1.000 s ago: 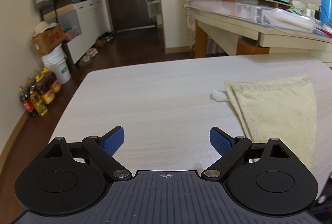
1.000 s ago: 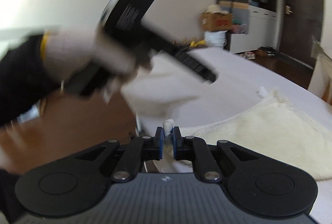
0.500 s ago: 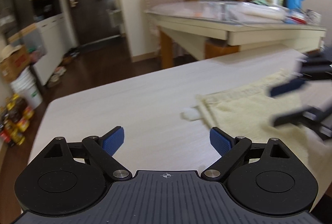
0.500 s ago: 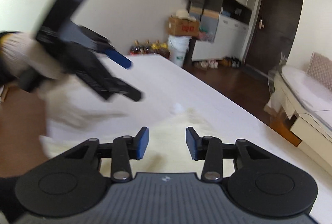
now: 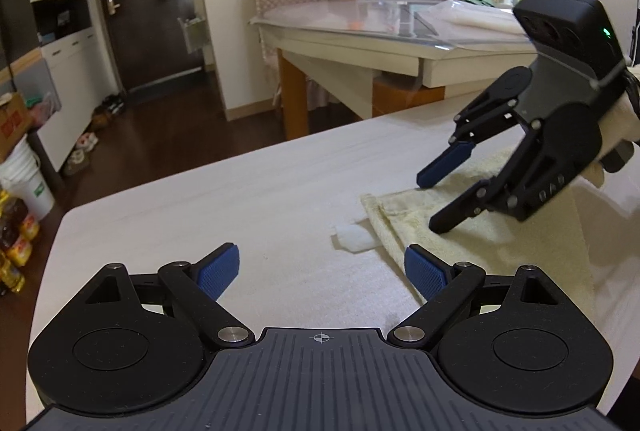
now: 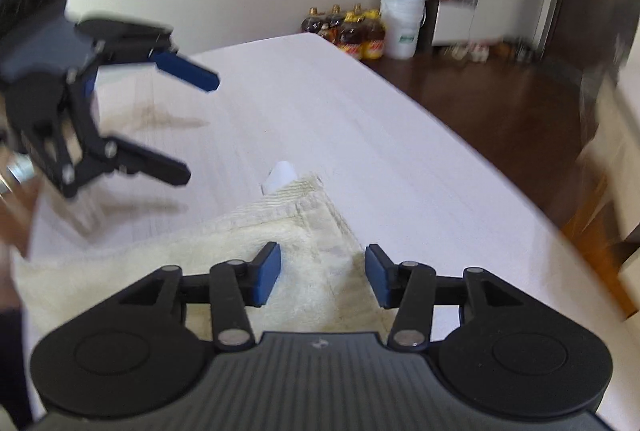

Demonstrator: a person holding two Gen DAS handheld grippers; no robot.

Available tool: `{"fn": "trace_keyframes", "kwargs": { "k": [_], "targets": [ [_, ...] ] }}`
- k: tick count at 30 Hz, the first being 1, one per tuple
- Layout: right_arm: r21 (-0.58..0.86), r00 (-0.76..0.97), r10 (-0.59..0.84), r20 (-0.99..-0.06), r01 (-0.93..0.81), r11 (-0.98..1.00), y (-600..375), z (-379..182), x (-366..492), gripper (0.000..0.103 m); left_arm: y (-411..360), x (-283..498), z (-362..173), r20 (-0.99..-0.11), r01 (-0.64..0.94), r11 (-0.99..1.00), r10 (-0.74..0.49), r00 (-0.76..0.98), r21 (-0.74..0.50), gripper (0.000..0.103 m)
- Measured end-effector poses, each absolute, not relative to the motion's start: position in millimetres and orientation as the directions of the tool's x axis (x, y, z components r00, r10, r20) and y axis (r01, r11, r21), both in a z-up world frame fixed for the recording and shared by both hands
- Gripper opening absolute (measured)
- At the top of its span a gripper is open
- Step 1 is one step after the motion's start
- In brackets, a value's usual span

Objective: Fold towel

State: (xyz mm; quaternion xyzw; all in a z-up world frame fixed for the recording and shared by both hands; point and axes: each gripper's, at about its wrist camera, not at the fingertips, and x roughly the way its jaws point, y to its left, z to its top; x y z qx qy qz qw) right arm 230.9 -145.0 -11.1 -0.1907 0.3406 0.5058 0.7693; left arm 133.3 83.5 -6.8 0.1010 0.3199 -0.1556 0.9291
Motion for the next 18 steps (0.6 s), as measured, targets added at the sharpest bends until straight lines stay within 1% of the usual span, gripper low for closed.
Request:
{"fn": "trace_keyframes", "kwargs": {
  "k": [1, 2, 3, 5, 9, 11, 14, 18],
  "targets": [
    [0.041, 0.258, 0.650, -0.715, -0.912, 0.407, -147, -12, 231, 0.036, 84, 134, -7, -0.626, 0.350, 0.933, -0.221, 0.748, 0.088, 0.093],
    [0.023, 0.266, 0.651, -0.711, -0.916, 0.400, -147, -12, 228, 0.026, 85, 135, -7, -0.626, 0.347, 0.934, -0.219, 0.749, 0.087, 0.093],
    [-0.012, 0.288, 0.647, -0.706, -0.919, 0.395, -143, -11, 223, 0.026, 86, 136, -7, -0.625, 0.341, 0.936, -0.215, 0.750, 0.087, 0.093],
    [-0.057, 0.316, 0.639, -0.701, -0.918, 0.392, -139, -8, 213, 0.012, 86, 138, -7, -0.626, 0.335, 0.938, -0.208, 0.751, 0.091, 0.093],
    [-0.084, 0.342, 0.660, -0.669, -0.917, 0.391, -142, -5, 193, 0.010, 83, 144, -6, -0.628, 0.351, 0.932, -0.219, 0.746, 0.093, 0.093],
    [-0.139, 0.393, 0.666, -0.634, -0.905, 0.403, -141, 3, 183, 0.010, 79, 148, -5, -0.630, 0.364, 0.926, -0.222, 0.744, 0.104, 0.093],
    [-0.248, 0.474, 0.663, -0.579, -0.878, 0.410, -155, 19, 139, 0.010, 70, 158, -4, -0.637, 0.420, 0.903, -0.270, 0.722, 0.093, 0.093],
    [-0.308, 0.527, 0.659, -0.537, -0.849, 0.429, -172, 22, 98, 0.010, 56, 173, -9, -0.666, 0.493, 0.867, -0.329, 0.669, 0.067, 0.093]
  ]
}}
